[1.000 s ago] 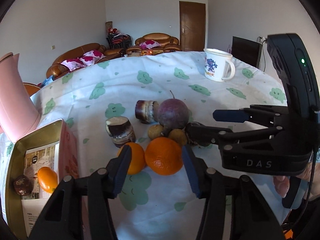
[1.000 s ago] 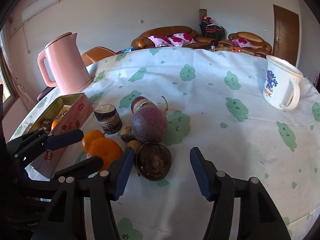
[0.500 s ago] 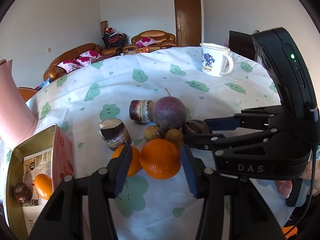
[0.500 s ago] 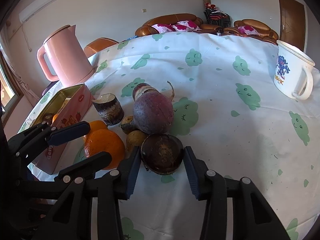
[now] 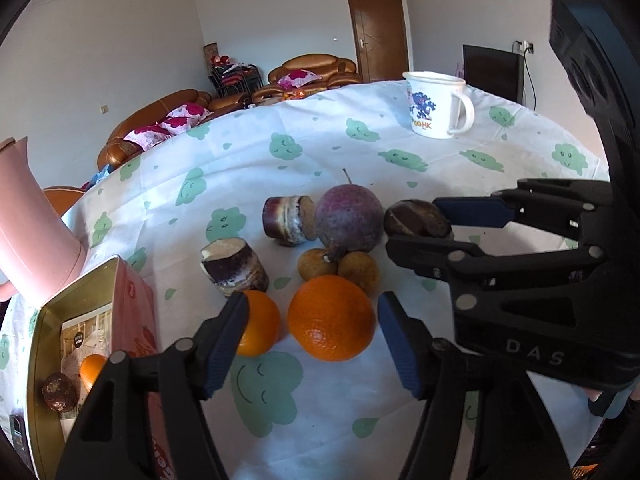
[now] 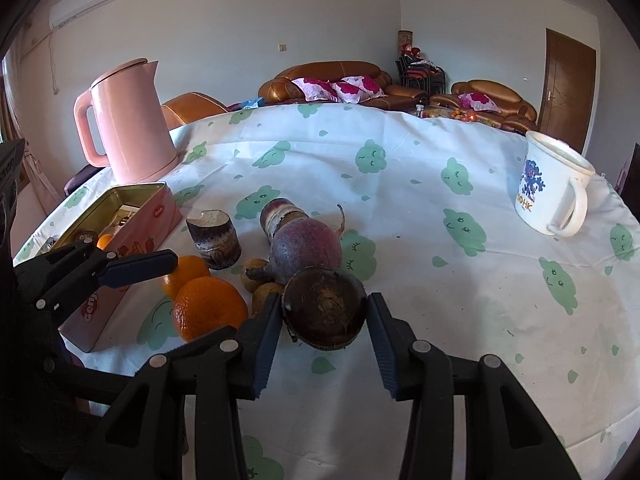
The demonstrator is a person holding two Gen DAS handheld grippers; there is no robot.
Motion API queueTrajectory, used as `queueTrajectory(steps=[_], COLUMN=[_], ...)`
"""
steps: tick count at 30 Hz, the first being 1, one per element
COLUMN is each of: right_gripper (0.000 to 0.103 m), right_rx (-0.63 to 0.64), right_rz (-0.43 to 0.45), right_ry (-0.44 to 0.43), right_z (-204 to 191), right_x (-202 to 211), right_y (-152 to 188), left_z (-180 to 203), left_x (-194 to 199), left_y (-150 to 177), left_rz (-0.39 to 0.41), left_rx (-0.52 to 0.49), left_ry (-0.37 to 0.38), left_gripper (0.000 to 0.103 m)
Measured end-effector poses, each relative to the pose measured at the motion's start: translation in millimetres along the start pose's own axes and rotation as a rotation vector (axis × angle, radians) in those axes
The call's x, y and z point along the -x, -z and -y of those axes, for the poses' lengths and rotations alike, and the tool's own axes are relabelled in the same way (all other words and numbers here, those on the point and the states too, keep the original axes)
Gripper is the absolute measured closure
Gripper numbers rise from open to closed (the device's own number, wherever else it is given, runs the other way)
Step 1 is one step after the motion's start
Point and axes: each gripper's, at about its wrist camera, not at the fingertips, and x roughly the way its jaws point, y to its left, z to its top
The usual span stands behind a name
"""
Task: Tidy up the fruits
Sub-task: 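Lift the mangosteen and orange and carry them toward the tin box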
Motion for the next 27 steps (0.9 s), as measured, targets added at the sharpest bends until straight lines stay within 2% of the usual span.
queueTrajectory(steps=[1, 2, 4, 5, 14, 27], right_gripper=[0.058, 0.058, 0.058, 0.058, 0.058, 0.058], right_rx=[0.015, 0.028, 0.037, 0.034, 0.016, 0.018], right_rz=[0.008, 0.016, 0.023, 0.026, 0.062, 0.102], right_ry=[0.012, 0.022, 0.033, 0.030, 0.013, -0.002], right_z=[-3, -5, -6, -6, -2, -2], right_x=[1, 3, 4, 5, 12, 19], right_y=[0, 0, 0, 0, 1, 2], left_z=[2, 2, 2, 2, -16, -27], left_x=[0, 1, 1, 1, 6, 22], left_y=[0, 0, 0, 0, 3, 7], left_rz=[0.002, 0.002, 0.006, 0.002, 0.028, 0.118], left_rx=[-0.012, -0.016, -0.020, -0.019, 0.077, 0.129], left_ry=[0.002, -0.011, -0.005, 0.012, 0.073, 0.063], left_gripper=[0.039, 0.048, 0.051, 0.057, 0.058, 0.058])
